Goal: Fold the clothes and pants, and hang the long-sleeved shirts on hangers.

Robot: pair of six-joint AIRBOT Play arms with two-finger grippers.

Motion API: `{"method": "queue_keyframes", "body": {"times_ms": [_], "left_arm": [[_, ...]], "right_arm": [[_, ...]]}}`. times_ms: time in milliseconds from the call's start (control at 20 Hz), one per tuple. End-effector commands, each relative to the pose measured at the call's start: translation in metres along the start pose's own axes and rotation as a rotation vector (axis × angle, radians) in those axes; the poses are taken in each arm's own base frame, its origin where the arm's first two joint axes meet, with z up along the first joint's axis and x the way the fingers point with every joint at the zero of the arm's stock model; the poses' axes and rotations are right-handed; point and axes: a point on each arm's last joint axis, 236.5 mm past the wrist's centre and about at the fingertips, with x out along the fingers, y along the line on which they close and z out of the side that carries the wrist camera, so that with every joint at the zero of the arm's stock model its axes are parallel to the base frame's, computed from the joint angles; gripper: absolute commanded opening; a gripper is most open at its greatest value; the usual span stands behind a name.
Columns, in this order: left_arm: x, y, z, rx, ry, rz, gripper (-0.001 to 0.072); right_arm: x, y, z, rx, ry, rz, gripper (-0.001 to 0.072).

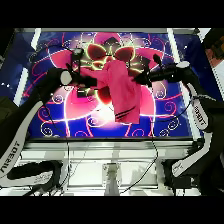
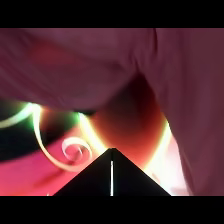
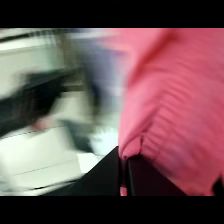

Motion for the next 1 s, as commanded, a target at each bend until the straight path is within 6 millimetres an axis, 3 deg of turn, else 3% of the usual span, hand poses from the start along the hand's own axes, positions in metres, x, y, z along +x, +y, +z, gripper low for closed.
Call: {"method": "queue_keyframes", "body": {"times_ms": [0, 100, 200, 300, 400, 450, 500, 600, 650, 700, 750, 800, 850, 950], "left_arm": [[-0.042, 0.048, 0.082, -0.247, -0.323, 0.023, 0.0006], [-0.068, 0.079, 0.103, -0.298, -0.411, 0.053, 0.0005], [-0.081, 0.094, 0.106, -0.317, -0.429, 0.076, 0.0006], [-0.083, 0.096, 0.107, -0.316, -0.433, 0.08, 0.0006], [-0.082, 0.095, 0.107, -0.314, -0.432, 0.079, 0.0006], [-0.082, 0.094, 0.106, -0.312, -0.431, 0.077, 0.0006], [-0.082, 0.092, 0.106, -0.31, -0.427, 0.075, 0.0006], [-0.079, 0.091, 0.101, -0.31, -0.404, 0.077, 0.0006], [-0.076, 0.091, 0.095, -0.313, -0.377, 0.081, 0.0006], [-0.072, 0.09, 0.085, -0.314, -0.336, 0.087, 0.0006], [-0.067, 0.089, 0.074, -0.302, -0.287, 0.095, 0.0006], [-0.062, 0.087, 0.061, -0.251, -0.225, 0.107, 0.0006], [-0.054, 0.084, 0.044, -0.176, -0.148, 0.118, 0.0006], [-0.039, 0.078, 0.008, -0.111, -0.009, 0.121, 0.0005]], "right_arm": [[-0.011, 0.173, 0.013, -0.069, -0.097, 0.538, 0.0017], [-0.025, 0.267, 0.014, -0.195, -0.189, 0.762, 0.0017], [-0.038, 0.332, 0.011, -0.321, -0.28, 0.837, 0.0017], [-0.048, 0.359, 0.022, -0.421, -0.396, 0.76, 0.0017], [-0.058, 0.349, 0.047, -0.443, -0.502, 0.629, 0.0016], [-0.058, 0.329, 0.06, -0.443, -0.525, 0.526, 0.0017], [-0.057, 0.292, 0.076, -0.436, -0.539, 0.359, 0.0016], [-0.06, 0.184, 0.101, -0.348, -0.522, -0.058, 0.0016], [-0.075, 0.122, 0.107, -0.293, -0.51, -0.294, 0.0016], [-0.103, 0.055, 0.106, -0.228, -0.491, -0.564, 0.0017], [-0.135, 0.003, 0.097, -0.158, -0.462, -0.79, 0.0017], [-0.165, -0.038, 0.082, -0.108, -0.41, -0.98, 0.0017], [-0.185, -0.062, 0.069, -0.065, -0.362, -1.09, 0.0017], [-0.199, -0.086, 0.057, -0.03, -0.306, -1.151, 0.0016]]}}
